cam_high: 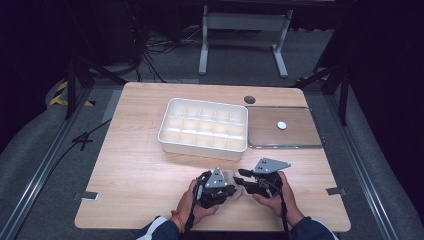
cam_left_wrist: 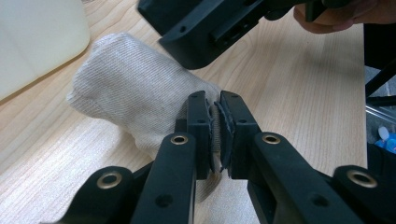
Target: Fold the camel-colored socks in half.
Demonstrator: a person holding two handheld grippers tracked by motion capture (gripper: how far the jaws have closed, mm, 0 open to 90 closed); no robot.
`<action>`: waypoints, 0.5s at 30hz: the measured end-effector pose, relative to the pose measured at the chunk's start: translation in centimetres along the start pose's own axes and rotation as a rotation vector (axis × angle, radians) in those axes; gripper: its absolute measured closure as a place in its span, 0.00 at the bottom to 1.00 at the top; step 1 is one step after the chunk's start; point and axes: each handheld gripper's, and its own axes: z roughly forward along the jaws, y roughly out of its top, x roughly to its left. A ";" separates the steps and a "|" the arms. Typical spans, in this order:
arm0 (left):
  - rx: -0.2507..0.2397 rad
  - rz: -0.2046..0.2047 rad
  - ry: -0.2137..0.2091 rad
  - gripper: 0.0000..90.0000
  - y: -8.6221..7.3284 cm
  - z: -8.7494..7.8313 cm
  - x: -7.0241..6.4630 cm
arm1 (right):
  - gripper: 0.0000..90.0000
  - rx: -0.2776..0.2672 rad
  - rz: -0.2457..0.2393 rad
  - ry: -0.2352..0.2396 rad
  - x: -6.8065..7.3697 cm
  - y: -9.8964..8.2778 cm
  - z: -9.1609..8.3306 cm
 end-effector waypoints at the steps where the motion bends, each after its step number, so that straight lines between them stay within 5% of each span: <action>1: 0.000 0.000 0.000 0.92 0.0 0.0 0.0 | 0.71 0.000 0.000 0.000 0.0 0.0 0.0; 5: 0.004 -0.009 0.001 0.92 -0.1 0.0 -0.1 | 0.70 0.020 -0.006 0.003 0.1 0.1 0.9; 15: 0.003 0.022 0.011 0.87 -0.1 -0.2 -0.6 | 0.90 0.094 -0.012 -0.035 -0.7 -0.8 1.9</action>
